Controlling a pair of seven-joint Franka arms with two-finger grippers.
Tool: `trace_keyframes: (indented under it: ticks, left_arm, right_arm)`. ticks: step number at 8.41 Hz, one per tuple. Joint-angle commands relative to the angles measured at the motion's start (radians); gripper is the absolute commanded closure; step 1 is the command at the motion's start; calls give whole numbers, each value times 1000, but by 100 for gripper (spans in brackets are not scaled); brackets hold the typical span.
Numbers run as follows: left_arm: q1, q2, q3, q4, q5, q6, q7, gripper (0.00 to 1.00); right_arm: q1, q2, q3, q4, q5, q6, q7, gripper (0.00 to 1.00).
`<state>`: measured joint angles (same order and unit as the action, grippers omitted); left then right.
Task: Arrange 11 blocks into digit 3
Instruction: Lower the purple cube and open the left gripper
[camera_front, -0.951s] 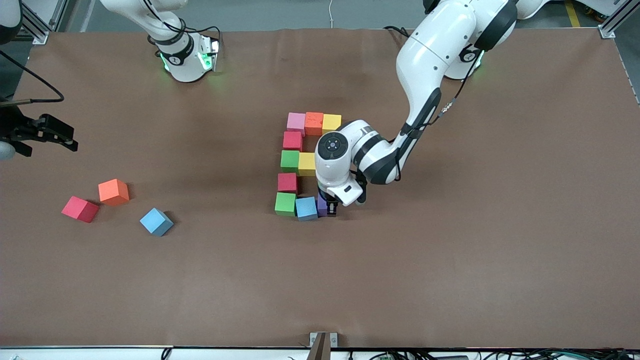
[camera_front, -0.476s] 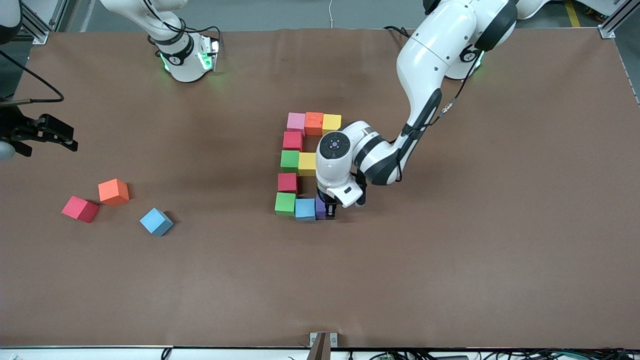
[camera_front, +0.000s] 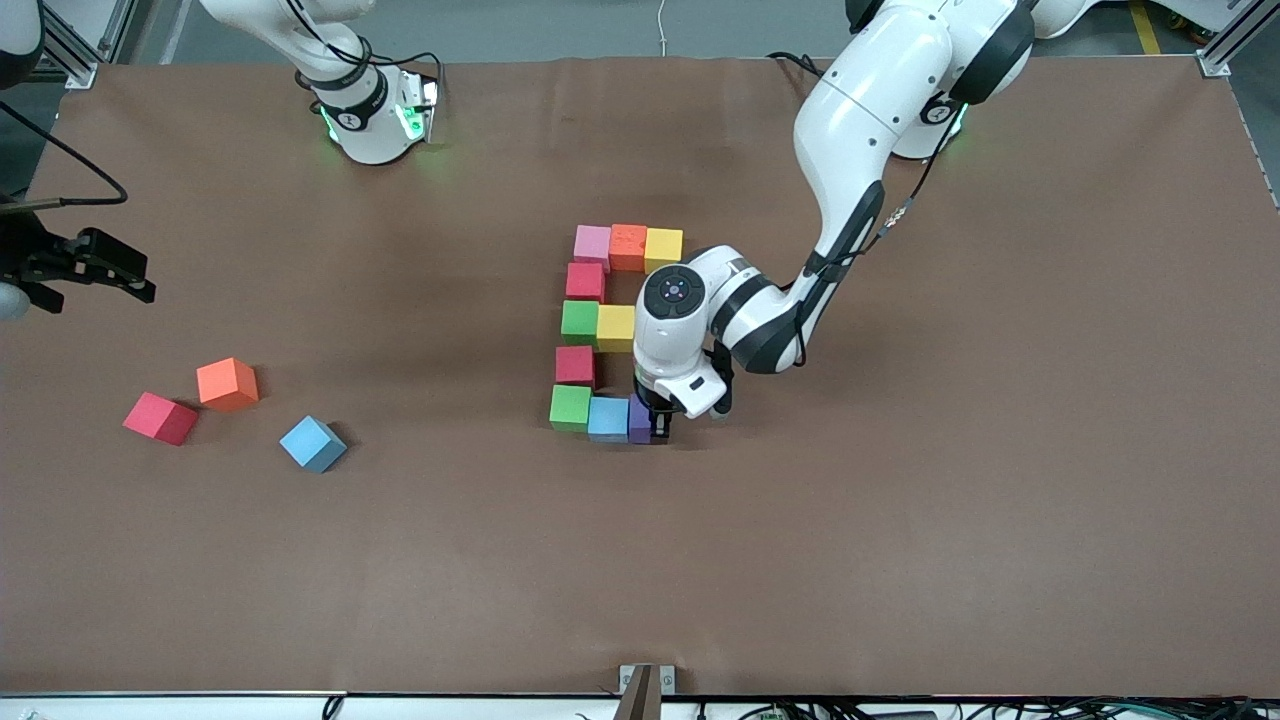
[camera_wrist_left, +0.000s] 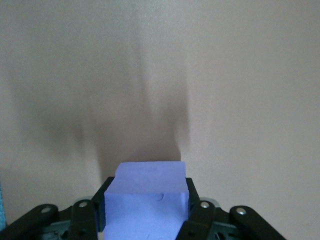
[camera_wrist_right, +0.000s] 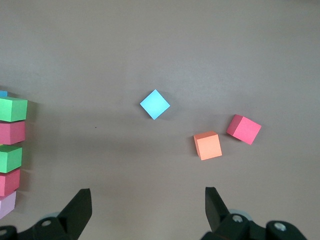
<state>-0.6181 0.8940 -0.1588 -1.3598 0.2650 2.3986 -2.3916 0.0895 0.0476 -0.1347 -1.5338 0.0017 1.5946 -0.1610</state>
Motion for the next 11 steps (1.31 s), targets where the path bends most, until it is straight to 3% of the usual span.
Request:
trace_keyframes:
  ticks: [1, 2, 3, 6, 8, 11]
  left_arm:
    - [-11, 26, 7, 28, -3, 4, 5, 48]
    - [-11, 28, 7, 28, -1, 4, 9, 11]
    - [-12, 22, 7, 28, -3, 4, 0, 0]
    - [3, -58, 5, 19, -6, -12, -8, 0]
    - [35, -169, 5, 15, 2, -117, 21, 0]
    - [180, -335, -7, -11, -4, -183, 220, 0]
  right_arm:
    - [-2, 1, 0, 9, 1, -7, 5, 0]
    - [-2, 1, 1, 9, 1, -7, 5, 0]
    - [-2, 1, 0, 9, 1, -7, 3, 0]
    - [-4, 1, 0, 9, 1, -7, 5, 0]
    - [-4, 1, 0, 9, 1, -7, 5, 0]
    - [-4, 1, 0, 9, 1, -5, 5, 0]
